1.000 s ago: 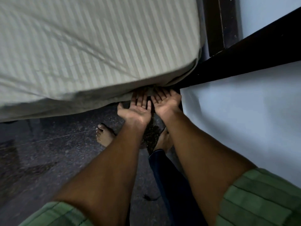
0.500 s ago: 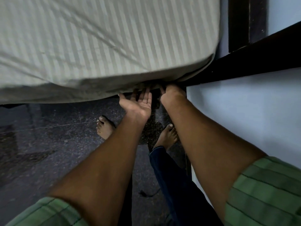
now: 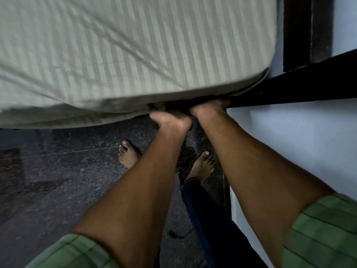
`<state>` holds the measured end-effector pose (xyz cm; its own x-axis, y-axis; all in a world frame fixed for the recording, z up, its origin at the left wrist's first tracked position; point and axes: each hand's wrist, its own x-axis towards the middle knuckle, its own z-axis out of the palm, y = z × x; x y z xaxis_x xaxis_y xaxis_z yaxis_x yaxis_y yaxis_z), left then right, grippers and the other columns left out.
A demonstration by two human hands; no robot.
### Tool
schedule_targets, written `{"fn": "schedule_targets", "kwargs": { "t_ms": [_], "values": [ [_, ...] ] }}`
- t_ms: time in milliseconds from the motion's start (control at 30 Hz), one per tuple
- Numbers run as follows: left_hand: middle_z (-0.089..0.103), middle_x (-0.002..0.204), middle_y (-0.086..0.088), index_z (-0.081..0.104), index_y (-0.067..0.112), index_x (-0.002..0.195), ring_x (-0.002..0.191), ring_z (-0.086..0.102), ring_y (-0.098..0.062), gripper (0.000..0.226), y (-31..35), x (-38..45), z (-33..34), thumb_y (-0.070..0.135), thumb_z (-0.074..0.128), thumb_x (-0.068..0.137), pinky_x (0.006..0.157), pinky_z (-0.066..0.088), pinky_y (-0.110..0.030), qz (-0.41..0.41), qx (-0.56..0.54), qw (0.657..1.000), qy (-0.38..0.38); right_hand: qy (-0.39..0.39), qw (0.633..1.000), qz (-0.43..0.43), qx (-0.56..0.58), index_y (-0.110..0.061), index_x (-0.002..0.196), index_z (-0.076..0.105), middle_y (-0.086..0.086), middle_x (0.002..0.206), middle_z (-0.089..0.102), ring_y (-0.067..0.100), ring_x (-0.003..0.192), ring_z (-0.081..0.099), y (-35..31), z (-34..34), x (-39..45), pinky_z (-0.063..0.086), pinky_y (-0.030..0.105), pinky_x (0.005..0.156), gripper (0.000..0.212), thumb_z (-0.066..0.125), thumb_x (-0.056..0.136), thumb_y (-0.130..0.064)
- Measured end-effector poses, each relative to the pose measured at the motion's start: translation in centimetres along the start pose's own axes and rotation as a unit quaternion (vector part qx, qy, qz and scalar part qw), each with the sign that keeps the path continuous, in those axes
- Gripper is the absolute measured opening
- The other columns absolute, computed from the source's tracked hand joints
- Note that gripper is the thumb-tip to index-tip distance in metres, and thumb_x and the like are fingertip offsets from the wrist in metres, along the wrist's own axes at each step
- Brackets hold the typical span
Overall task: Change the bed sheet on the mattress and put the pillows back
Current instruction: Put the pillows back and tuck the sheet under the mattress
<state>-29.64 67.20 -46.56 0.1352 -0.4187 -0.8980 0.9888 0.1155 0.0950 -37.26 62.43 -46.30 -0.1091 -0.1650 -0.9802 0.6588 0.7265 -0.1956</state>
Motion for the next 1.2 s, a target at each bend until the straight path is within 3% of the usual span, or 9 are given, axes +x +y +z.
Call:
{"fn": "schedule_targets", "kwargs": {
  "t_ms": [67,133,267,567,733,833,933,1100,1200],
  "values": [
    [0.062,0.138,-0.023,0.063,0.019,0.138,0.128,0.055,-0.047,0.077,0.8,0.8,1.2,0.07,0.034,0.088,0.112,0.037,-0.065,-0.018,0.011,1.0,-0.007,-0.105,0.986,0.064,0.112,-0.011,0.154,0.042,0.018,0.16,0.038,0.04,0.148,0.032,0.0,-0.3,0.7,-0.011,0.022,0.124,0.067,0.048,0.095,-0.043],
    [0.069,0.128,-0.017,0.063,0.021,0.138,0.116,0.064,-0.037,0.07,1.7,1.1,0.8,0.063,0.027,0.096,0.104,0.049,-0.05,-0.022,0.111,0.993,0.028,-0.139,0.984,0.014,0.108,-0.023,0.139,0.06,0.016,0.148,0.054,0.044,0.138,0.046,-0.1,0.0,0.5,0.025,0.056,0.121,0.061,0.033,0.094,-0.054],
    [0.076,0.106,-0.004,0.069,0.019,0.115,0.093,0.069,-0.016,0.067,3.8,-2.0,-1.6,0.052,0.011,0.106,0.068,0.038,-0.027,-0.014,0.333,0.935,0.118,-0.1,0.994,-0.027,0.041,-0.014,0.133,0.06,0.014,0.134,0.062,0.034,0.116,0.059,1.0,-3.1,-1.2,0.039,0.044,0.105,0.056,0.033,0.101,-0.052],
    [0.07,0.126,-0.006,0.066,0.02,0.111,0.106,0.067,-0.018,0.044,7.2,-5.7,-5.3,0.049,0.035,0.105,0.08,0.048,-0.027,-0.002,0.166,0.979,0.117,-0.095,0.972,0.001,-0.216,-0.01,0.146,0.05,0.011,0.144,0.06,0.027,0.134,0.056,7.4,-2.3,-4.0,0.042,0.035,0.101,0.045,0.034,0.111,-0.033],
    [0.07,0.128,-0.004,0.066,0.024,0.119,0.112,0.066,-0.017,0.037,12.6,-5.3,-8.1,0.044,0.039,0.105,0.094,0.046,-0.029,0.05,0.132,0.983,0.114,-0.096,0.982,-0.011,-0.161,-0.009,0.133,0.06,0.014,0.145,0.058,0.029,0.138,0.052,11.8,1.2,-3.4,0.04,0.043,0.111,0.035,0.036,0.109,-0.018],
    [0.071,0.127,0.0,0.066,0.022,0.121,0.094,0.07,-0.009,0.028,15.8,-4.1,-8.4,0.033,0.047,0.104,0.074,0.047,-0.021,0.076,0.225,0.957,0.167,-0.07,0.979,-0.035,-0.19,-0.009,0.124,0.064,0.013,0.135,0.066,0.031,0.124,0.063,14.3,3.2,-3.2,0.051,0.038,0.087,0.026,0.045,0.106,-0.016],
    [0.076,0.115,-0.005,0.069,0.008,0.121,0.087,0.074,-0.01,0.028,17.9,-2.8,-8.4,0.02,0.059,0.098,0.053,0.042,-0.019,0.114,0.305,0.92,0.218,-0.09,0.971,-0.033,-0.22,-0.018,0.12,0.061,0.005,0.11,0.069,0.026,0.104,0.065,16.6,5.6,-3.8,0.045,0.037,0.088,0.024,0.04,0.107,-0.023],
    [0.078,0.11,-0.004,0.069,0.012,0.123,0.063,0.071,-0.008,0.03,19.9,-0.7,-8.3,0.022,0.054,0.099,0.054,0.051,-0.021,0.065,0.354,0.913,0.19,0.02,0.991,-0.074,-0.108,-0.015,0.092,0.055,0.006,0.078,0.06,0.02,0.065,0.057,18.7,9.1,-4.2,0.05,0.033,0.064,0.01,0.053,0.101,-0.013],
    [0.078,0.11,-0.002,0.068,0.015,0.127,0.073,0.073,-0.009,0.034,20.8,-0.4,-8.5,0.027,0.047,0.103,0.058,0.052,-0.022,0.029,0.348,0.922,0.166,0.06,0.982,-0.106,-0.144,-0.009,0.085,0.054,0.013,0.08,0.061,0.022,0.069,0.055,19.0,8.6,-3.8,0.055,0.035,0.081,0.017,0.059,0.1,-0.013]
  ]
}}
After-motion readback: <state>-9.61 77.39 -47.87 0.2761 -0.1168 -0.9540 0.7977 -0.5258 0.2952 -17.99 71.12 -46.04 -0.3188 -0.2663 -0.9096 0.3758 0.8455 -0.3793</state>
